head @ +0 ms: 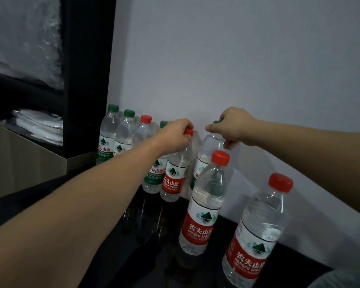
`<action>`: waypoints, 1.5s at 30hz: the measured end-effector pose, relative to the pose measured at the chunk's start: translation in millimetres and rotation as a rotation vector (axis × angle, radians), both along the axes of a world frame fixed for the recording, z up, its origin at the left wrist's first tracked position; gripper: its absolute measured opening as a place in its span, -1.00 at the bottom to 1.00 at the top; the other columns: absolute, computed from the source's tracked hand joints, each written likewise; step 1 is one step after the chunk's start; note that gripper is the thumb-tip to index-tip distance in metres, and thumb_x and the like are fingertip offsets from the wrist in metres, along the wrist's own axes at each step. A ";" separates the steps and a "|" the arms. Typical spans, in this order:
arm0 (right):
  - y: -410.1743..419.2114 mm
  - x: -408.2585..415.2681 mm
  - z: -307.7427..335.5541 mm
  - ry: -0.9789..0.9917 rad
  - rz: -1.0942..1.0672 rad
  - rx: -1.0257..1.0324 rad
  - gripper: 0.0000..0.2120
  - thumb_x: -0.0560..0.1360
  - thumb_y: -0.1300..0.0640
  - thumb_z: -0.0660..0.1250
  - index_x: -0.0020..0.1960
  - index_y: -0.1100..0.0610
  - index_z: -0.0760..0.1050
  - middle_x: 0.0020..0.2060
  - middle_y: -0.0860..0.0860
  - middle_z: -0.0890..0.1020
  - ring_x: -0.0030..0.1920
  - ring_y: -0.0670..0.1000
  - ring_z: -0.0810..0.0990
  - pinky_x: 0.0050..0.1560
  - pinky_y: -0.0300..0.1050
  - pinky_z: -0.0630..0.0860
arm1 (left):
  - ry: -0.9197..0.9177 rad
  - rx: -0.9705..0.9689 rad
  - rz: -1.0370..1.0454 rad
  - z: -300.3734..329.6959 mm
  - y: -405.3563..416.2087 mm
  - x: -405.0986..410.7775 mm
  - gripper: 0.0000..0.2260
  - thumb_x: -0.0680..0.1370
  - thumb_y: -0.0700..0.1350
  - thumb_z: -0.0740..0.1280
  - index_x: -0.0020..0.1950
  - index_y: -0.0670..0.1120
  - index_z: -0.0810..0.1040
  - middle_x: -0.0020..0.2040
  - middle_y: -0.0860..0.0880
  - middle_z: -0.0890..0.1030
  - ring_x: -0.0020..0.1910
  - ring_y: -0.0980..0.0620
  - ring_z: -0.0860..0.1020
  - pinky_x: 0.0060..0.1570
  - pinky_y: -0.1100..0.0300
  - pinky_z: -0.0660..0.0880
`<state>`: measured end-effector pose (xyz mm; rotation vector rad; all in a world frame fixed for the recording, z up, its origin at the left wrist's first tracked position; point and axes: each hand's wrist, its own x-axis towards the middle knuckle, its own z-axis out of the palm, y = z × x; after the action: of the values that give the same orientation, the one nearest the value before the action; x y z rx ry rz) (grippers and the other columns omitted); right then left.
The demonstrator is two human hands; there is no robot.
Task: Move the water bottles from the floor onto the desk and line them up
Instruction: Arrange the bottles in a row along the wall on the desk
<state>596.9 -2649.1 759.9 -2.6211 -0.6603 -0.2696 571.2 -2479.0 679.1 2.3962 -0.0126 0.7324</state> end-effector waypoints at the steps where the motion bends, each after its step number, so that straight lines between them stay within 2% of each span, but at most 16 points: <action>1: 3.1 0.3 -4.0 -0.013 0.000 -0.019 -0.62 0.50 -0.05 0.43 -0.21 0.26 0.46 -0.47 0.13 0.57 -0.53 0.09 0.64 -0.48 -0.13 0.58 | -0.005 -0.001 0.008 -2.5 2.2 0.9 -0.67 0.59 -0.17 0.30 0.35 -0.06 0.47 0.26 -0.07 0.53 0.08 0.04 0.46 0.05 0.18 0.38; 3: 8.3 0.4 -11.3 -0.087 -0.014 -0.105 -0.60 0.48 -0.09 0.43 -0.29 0.20 0.44 -0.49 0.06 0.53 -0.53 0.04 0.59 -0.61 -0.29 0.37 | -0.019 0.004 0.016 -5.3 6.1 3.0 -0.68 0.59 -0.16 0.30 0.36 -0.05 0.46 0.25 -0.06 0.53 0.08 0.04 0.45 0.05 0.18 0.38; 6: 15.4 -0.4 -20.1 -0.197 -0.019 -0.232 -0.55 0.47 -0.17 0.41 -0.34 0.15 0.38 -0.42 0.04 0.46 -0.30 0.09 0.50 -0.49 -0.15 0.26 | -0.028 0.025 -0.002 -7.3 8.1 3.4 -0.69 0.60 -0.15 0.30 0.35 -0.05 0.46 0.23 -0.05 0.54 0.10 0.02 0.48 0.08 0.17 0.41; 8: 18.3 1.4 -24.5 -0.204 -0.016 -0.245 -0.54 0.46 -0.18 0.41 -0.35 0.16 0.38 -0.40 0.05 0.46 -0.30 0.07 0.46 -0.45 -0.13 0.25 | -0.039 0.027 -0.015 -9.3 8.6 3.9 -0.69 0.60 -0.16 0.30 0.35 -0.06 0.46 0.23 -0.04 0.55 0.09 0.04 0.48 0.09 0.17 0.42; 15: 20.3 12.2 -34.8 -0.169 -0.028 -0.250 -0.54 0.45 -0.21 0.41 -0.26 0.19 0.43 -0.30 0.10 0.56 -0.24 0.09 0.53 -0.37 -0.13 0.36 | -0.111 0.036 0.006 -17.8 9.7 7.9 -0.67 0.59 -0.13 0.29 0.36 -0.04 0.45 0.24 -0.06 0.55 0.07 0.07 0.45 0.15 0.09 0.47; 18: 18.7 14.2 -34.1 -0.160 -0.017 -0.242 -0.50 0.44 -0.23 0.41 -0.16 0.25 0.53 -0.19 0.17 0.65 -0.13 0.15 0.61 -0.20 -0.06 0.47 | -0.123 0.018 -0.002 -20.5 10.3 9.3 -0.67 0.59 -0.11 0.29 0.37 -0.02 0.46 0.25 -0.05 0.55 0.10 0.06 0.46 0.19 0.07 0.47; 23: 17.0 14.3 -31.3 -0.092 0.012 -0.225 -0.43 0.43 -0.23 0.43 -0.02 0.32 0.56 -0.11 0.21 0.67 -0.06 0.19 0.65 -0.02 0.06 0.58 | -0.138 0.020 0.002 -21.2 10.7 10.5 -0.66 0.60 -0.10 0.30 0.39 -0.02 0.47 0.28 -0.06 0.55 0.18 0.00 0.50 0.20 0.08 0.46; 26: 16.7 12.7 -30.9 -0.056 0.004 -0.249 -0.44 0.44 -0.26 0.41 -0.07 0.30 0.54 -0.13 0.19 0.65 -0.07 0.18 0.63 -0.16 -0.04 0.53 | -0.141 0.034 0.017 -22.3 10.3 10.5 -0.65 0.60 -0.09 0.29 0.40 -0.02 0.45 0.27 -0.06 0.56 0.12 0.03 0.51 0.13 0.12 0.48; 29: 9.6 10.1 -26.0 0.047 -0.006 -0.155 -0.48 0.45 -0.22 0.43 -0.28 0.25 0.42 -0.37 0.12 0.53 -0.45 0.05 0.58 -0.58 -0.28 0.38 | -0.117 0.051 0.047 -19.0 4.1 8.9 -0.65 0.61 -0.11 0.29 0.41 -0.03 0.45 0.27 -0.08 0.56 0.13 0.00 0.52 0.17 0.06 0.49; 31: 1.0 2.7 -15.1 0.153 -0.007 -0.069 -0.49 0.48 -0.16 0.42 -0.19 0.31 0.43 -0.36 0.15 0.55 -0.61 -0.01 0.56 -0.64 -0.27 0.42 | -0.070 0.049 0.064 -13.6 -1.1 4.4 -0.65 0.62 -0.12 0.27 0.42 -0.05 0.44 0.27 -0.08 0.55 0.08 0.04 0.49 0.17 0.09 0.44; 34: -19.1 -17.4 9.7 0.192 -0.003 -0.030 -0.46 0.54 -0.17 0.33 0.05 0.35 0.39 -0.17 0.21 0.62 -0.36 0.16 0.69 -0.36 0.00 0.66 | 0.037 0.054 0.074 -1.0 -5.1 -10.9 -0.60 0.62 -0.14 0.27 0.47 -0.07 0.38 0.33 -0.12 0.51 0.17 -0.04 0.51 0.22 0.08 0.44; 37: -44.5 -44.2 35.2 0.098 -0.014 -0.083 -0.46 0.57 -0.17 0.27 0.09 0.36 0.43 -0.06 0.25 0.63 -0.19 0.23 0.70 -0.10 0.14 0.67 | 0.041 -0.033 0.153 16.5 -9.9 -38.3 -0.52 0.62 -0.16 0.27 0.54 -0.10 0.27 0.41 -0.18 0.44 0.27 -0.16 0.51 0.25 -0.03 0.50; 40: -69.6 -77.6 56.4 0.028 -0.032 -0.169 -0.51 0.58 -0.13 0.26 0.11 0.34 0.49 -0.04 0.26 0.64 -0.13 0.21 0.69 -0.10 0.06 0.66 | -0.039 -0.068 0.220 40.9 -16.9 -75.3 -0.61 0.63 -0.15 0.26 0.47 -0.14 0.38 0.36 -0.16 0.49 0.03 -0.02 0.56 -0.03 0.15 0.52; 41: -78.1 -89.6 62.7 0.023 -0.037 -0.189 -0.53 0.57 -0.11 0.27 0.12 0.33 0.50 -0.05 0.25 0.64 -0.12 0.19 0.69 -0.14 0.01 0.66 | -0.033 -0.068 0.227 50.1 -18.9 -88.9 -0.64 0.63 -0.14 0.27 0.42 -0.15 0.43 0.33 -0.16 0.52 0.02 -0.02 0.56 -0.03 0.14 0.52; 43: -94.3 -108.9 72.5 0.037 -0.034 -0.197 -0.57 0.58 -0.06 0.28 0.14 0.32 0.48 -0.01 0.24 0.61 -0.11 0.16 0.68 -0.21 -0.05 0.64 | 0.008 -0.067 0.220 69.4 -21.2 -114.3 -0.68 0.61 -0.14 0.28 0.36 -0.16 0.50 0.28 -0.16 0.57 0.13 -0.11 0.57 0.15 0.05 0.52; 45: -107.9 -122.7 76.5 0.072 -0.025 -0.191 -0.60 0.58 -0.02 0.29 0.19 0.31 0.45 0.05 0.22 0.57 -0.09 0.15 0.67 -0.19 -0.02 0.64 | 0.052 -0.048 0.192 85.7 -25.1 -138.6 -0.70 0.60 -0.14 0.31 0.32 -0.17 0.53 0.25 -0.15 0.59 0.15 -0.12 0.58 0.22 -0.01 0.51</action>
<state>474.2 -2757.0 836.4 -2.8078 -0.6579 -0.1233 432.6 -2504.1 764.8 2.3918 0.2569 0.7483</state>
